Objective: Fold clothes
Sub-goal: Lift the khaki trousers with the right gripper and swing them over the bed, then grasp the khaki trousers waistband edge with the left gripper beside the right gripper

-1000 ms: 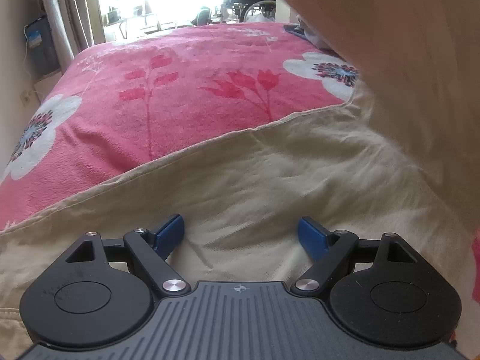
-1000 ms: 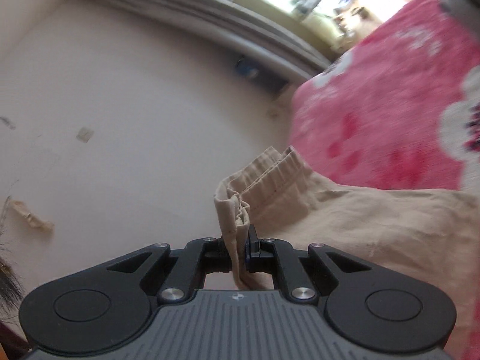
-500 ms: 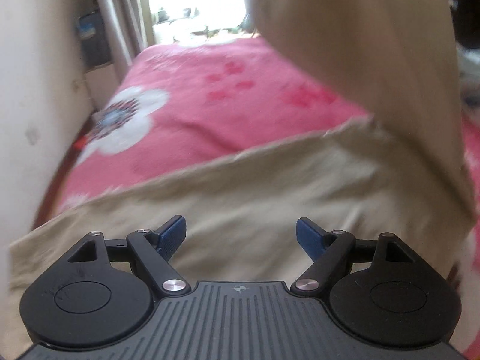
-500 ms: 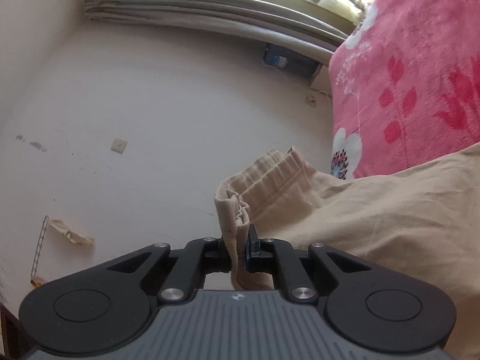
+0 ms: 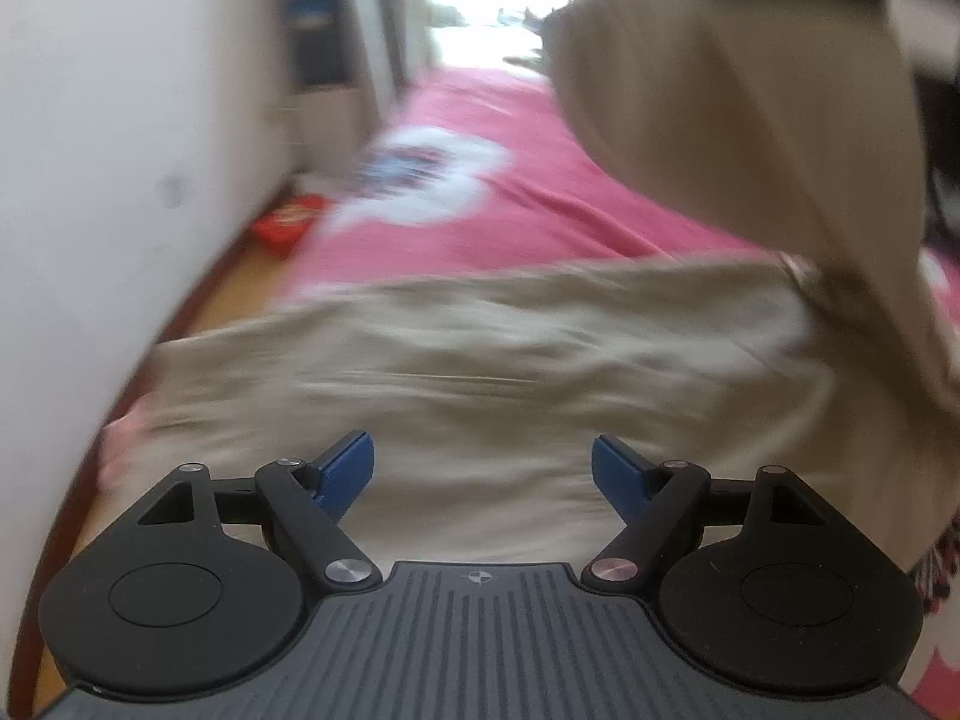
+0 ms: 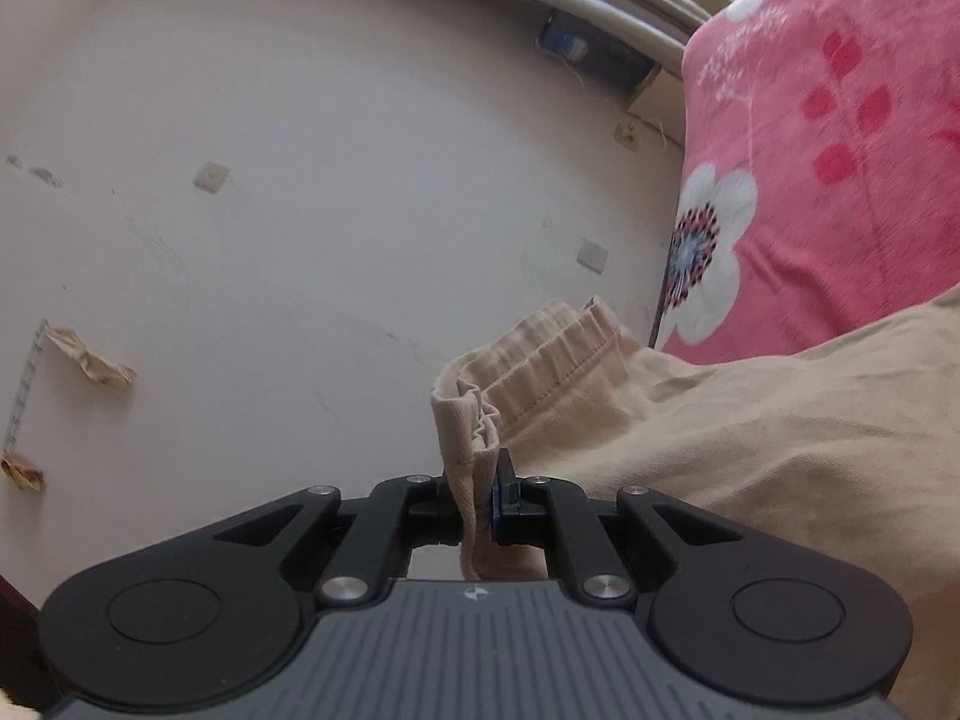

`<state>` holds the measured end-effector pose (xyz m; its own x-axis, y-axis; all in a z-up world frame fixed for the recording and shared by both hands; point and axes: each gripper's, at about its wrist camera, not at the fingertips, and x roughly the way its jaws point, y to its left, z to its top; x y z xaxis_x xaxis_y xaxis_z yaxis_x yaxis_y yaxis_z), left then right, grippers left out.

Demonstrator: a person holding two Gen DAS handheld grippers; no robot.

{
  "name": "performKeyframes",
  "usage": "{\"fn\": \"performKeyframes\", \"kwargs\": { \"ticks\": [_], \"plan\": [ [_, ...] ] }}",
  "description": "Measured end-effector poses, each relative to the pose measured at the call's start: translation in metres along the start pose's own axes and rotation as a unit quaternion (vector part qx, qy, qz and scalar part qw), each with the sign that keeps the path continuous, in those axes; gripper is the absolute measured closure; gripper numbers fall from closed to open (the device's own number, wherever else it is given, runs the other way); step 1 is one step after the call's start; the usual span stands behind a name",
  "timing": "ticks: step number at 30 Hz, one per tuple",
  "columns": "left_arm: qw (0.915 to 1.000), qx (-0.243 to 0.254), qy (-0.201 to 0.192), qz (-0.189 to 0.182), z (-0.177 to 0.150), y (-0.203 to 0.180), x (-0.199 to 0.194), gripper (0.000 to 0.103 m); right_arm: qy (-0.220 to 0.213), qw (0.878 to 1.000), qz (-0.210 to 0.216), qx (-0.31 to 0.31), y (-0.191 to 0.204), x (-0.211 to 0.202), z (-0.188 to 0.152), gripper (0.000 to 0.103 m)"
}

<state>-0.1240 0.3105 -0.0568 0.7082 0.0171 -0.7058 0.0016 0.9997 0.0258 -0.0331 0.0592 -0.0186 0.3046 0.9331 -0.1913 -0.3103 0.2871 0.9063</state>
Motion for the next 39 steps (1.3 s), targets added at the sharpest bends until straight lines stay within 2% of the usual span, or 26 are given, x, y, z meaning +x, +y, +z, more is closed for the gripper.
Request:
{"fn": "performKeyframes", "kwargs": {
  "ticks": [3,7,8,10,12,13,15,17,19,21,25,27,28,30,32,34,36,37,39],
  "plan": [
    [0.9970,-0.055,0.003,0.053,-0.002,0.050,-0.022,0.022,0.025,1.000,0.002,-0.015,0.012,0.042,-0.011,0.094],
    [0.9840,-0.132,0.030,0.116,-0.010,0.111,-0.034,0.022,0.074,0.993,0.011,-0.089,0.046,0.113,-0.037,0.094],
    [0.9793,-0.151,0.042,0.128,-0.016,0.124,-0.034,0.022,0.091,0.987,0.000,-0.134,0.054,0.135,-0.051,0.094],
    [0.9692,-0.190,0.059,0.146,-0.028,0.145,-0.036,0.022,0.143,0.973,-0.037,-0.177,0.050,0.171,-0.075,0.091],
    [0.9620,-0.221,0.065,0.147,-0.036,0.157,-0.040,0.022,0.200,0.966,-0.081,-0.145,0.026,0.194,-0.086,0.090],
    [0.9592,-0.235,0.066,0.143,-0.038,0.162,-0.041,0.022,0.202,0.969,-0.074,-0.124,0.018,0.189,-0.082,0.090],
    [0.9570,-0.251,0.060,0.132,-0.038,0.166,-0.044,0.022,0.198,0.976,-0.041,-0.079,0.005,0.170,-0.066,0.081],
    [0.9568,-0.261,0.050,0.118,-0.033,0.167,-0.045,0.022,0.183,0.982,-0.001,-0.055,0.002,0.144,-0.040,0.060],
    [0.9562,-0.271,0.040,0.104,-0.028,0.168,-0.046,0.022,0.164,0.985,0.028,-0.044,0.001,0.116,-0.012,0.059],
    [0.9553,-0.284,0.026,0.080,-0.022,0.169,-0.046,0.022,0.151,0.987,0.026,-0.043,-0.002,0.087,0.013,0.059],
    [0.9547,-0.295,0.008,0.035,-0.011,0.161,-0.040,0.021,0.136,0.988,-0.029,-0.060,-0.016,0.028,0.041,0.058],
    [0.9598,-0.279,0.009,0.031,-0.009,0.152,-0.036,0.021,0.132,0.988,-0.056,-0.063,-0.027,-0.005,0.043,0.058],
    [0.9633,-0.267,0.009,0.031,-0.007,0.146,-0.035,0.022,0.130,0.987,-0.070,-0.061,-0.032,-0.020,0.044,0.058],
    [0.9753,-0.218,0.007,0.036,-0.003,0.131,-0.036,0.022,0.128,0.984,-0.098,-0.070,-0.039,-0.044,0.042,0.059],
    [0.9854,-0.167,0.007,0.031,0.002,0.116,-0.039,0.022,0.134,0.976,-0.135,-0.105,-0.042,-0.065,0.033,0.061],
    [0.9922,-0.119,0.017,0.030,0.006,0.103,-0.037,0.022,0.139,0.969,-0.150,-0.136,-0.042,-0.076,0.020,0.062],
    [0.9960,-0.077,0.035,0.029,0.010,0.091,-0.032,0.022,0.144,0.961,-0.165,-0.167,-0.042,-0.087,0.006,0.064],
    [0.9958,-0.071,0.052,0.024,0.011,0.089,-0.027,0.025,0.146,0.957,-0.172,-0.182,-0.041,-0.092,0.000,0.064],
    [0.9941,-0.073,0.078,0.019,0.012,0.087,-0.022,0.031,0.142,0.958,-0.168,-0.186,-0.040,-0.094,-0.010,0.065]
  ]
}}
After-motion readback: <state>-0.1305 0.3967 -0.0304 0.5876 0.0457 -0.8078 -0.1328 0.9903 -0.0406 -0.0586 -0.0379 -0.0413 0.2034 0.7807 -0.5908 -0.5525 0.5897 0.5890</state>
